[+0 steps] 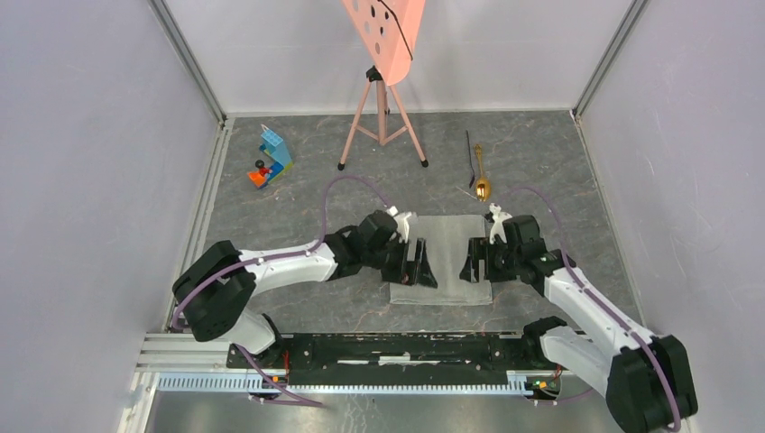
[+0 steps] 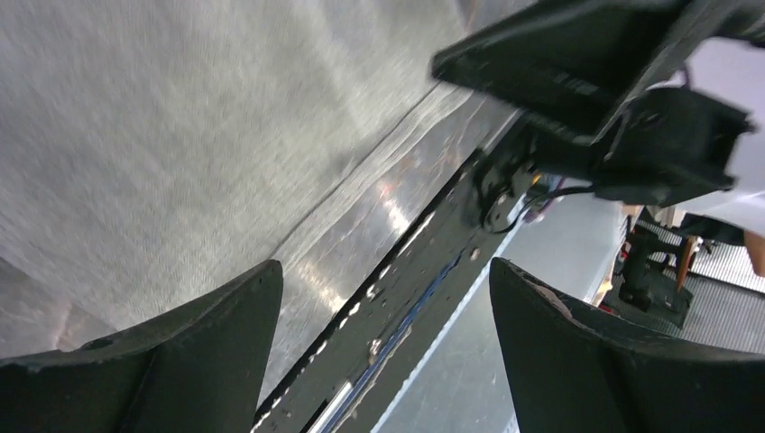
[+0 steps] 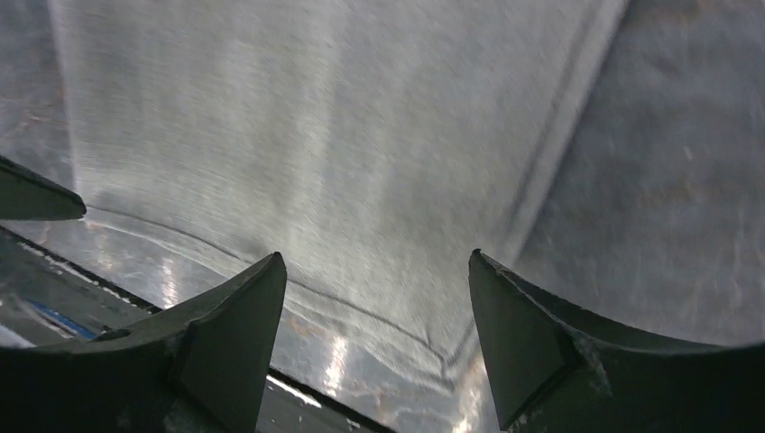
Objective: Fold the napkin into a case and place the utensils inside
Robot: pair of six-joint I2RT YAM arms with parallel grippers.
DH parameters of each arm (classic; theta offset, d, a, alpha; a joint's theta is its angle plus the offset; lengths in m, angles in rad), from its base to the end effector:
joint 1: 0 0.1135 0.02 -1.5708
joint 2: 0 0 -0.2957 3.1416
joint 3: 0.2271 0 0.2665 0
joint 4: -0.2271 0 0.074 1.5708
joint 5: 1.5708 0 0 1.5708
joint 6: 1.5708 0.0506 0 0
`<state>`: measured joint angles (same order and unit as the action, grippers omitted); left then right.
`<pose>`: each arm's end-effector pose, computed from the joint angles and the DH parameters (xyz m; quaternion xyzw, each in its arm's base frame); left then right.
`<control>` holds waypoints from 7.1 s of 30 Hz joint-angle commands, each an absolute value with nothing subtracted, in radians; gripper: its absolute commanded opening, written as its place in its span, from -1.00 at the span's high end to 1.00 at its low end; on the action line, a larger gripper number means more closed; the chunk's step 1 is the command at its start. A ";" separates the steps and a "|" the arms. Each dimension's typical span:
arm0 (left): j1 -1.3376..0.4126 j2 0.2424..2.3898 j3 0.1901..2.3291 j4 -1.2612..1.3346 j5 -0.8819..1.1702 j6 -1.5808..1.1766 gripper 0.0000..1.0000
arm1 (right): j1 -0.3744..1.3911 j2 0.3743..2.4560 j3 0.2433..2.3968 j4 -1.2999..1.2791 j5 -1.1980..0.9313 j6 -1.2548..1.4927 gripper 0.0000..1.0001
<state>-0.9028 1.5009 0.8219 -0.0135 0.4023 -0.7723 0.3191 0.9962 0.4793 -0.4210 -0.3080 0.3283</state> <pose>0.1900 -0.2728 0.2151 0.1426 0.8794 -0.4306 0.1445 0.1727 0.0732 0.1870 -0.0434 0.9393 0.2360 0.2452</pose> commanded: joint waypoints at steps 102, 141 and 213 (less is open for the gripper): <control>-0.937 1.411 0.554 -0.045 0.214 -0.864 0.33 | 0.406 1.263 0.606 0.028 -0.493 0.648 1.00; -0.937 1.328 0.531 -0.132 0.171 -0.845 0.33 | 0.479 1.823 0.980 0.260 -0.441 0.782 1.00; -0.924 1.346 0.765 -0.158 0.281 -0.784 0.39 | 0.227 1.483 0.710 0.222 -0.712 0.476 -0.83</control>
